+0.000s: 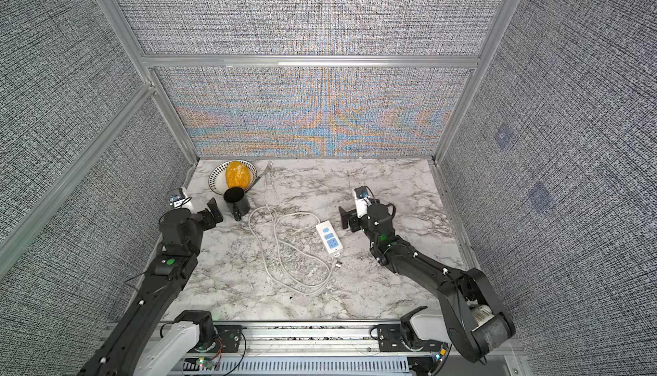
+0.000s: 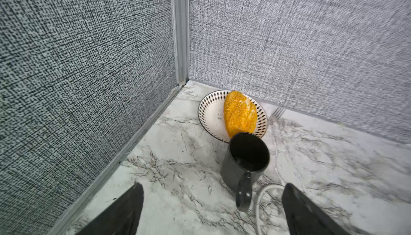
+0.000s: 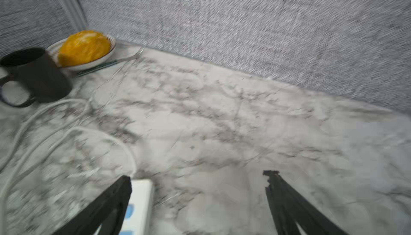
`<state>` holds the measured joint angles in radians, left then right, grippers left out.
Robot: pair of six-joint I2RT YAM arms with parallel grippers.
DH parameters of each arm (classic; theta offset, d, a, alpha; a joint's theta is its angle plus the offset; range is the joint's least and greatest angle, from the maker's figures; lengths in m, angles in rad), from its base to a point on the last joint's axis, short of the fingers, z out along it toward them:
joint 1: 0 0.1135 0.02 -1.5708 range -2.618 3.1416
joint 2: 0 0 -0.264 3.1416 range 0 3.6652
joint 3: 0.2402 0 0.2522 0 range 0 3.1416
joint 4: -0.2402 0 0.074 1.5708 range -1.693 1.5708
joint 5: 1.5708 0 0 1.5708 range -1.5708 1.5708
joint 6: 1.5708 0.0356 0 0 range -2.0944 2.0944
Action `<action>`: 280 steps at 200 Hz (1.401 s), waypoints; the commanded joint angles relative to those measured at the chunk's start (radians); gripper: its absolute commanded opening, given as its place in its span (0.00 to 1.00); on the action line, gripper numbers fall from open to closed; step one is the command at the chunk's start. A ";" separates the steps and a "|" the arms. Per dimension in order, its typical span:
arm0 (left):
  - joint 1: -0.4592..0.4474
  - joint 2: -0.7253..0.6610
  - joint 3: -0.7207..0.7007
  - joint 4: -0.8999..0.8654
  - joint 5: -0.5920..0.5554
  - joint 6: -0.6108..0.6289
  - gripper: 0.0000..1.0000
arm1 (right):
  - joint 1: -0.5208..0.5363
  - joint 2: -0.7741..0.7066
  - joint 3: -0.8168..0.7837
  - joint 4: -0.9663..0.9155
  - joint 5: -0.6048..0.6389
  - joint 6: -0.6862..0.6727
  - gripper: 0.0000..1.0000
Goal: Wrap the cord around the power strip
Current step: Pick up the power strip from the center of the board.
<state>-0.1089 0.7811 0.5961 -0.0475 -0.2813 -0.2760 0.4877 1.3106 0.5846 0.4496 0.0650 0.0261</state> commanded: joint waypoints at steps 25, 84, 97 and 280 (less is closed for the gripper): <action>-0.029 -0.066 0.079 -0.256 0.255 -0.069 0.98 | 0.163 0.033 0.035 -0.332 -0.061 0.119 0.98; -0.167 0.055 0.181 -0.289 0.280 0.041 0.98 | 0.212 0.110 0.040 -0.393 -0.093 0.138 0.98; -0.187 0.078 0.201 -0.290 0.278 0.071 0.98 | 0.216 0.139 0.049 -0.396 -0.087 0.139 0.98; -0.314 0.292 0.400 -0.324 0.404 0.472 0.98 | 0.216 0.237 0.110 -0.380 -0.065 0.002 0.41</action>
<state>-0.4198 1.0664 0.9916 -0.3836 0.0475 0.1074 0.7006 1.5730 0.6765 0.0738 0.0212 0.0780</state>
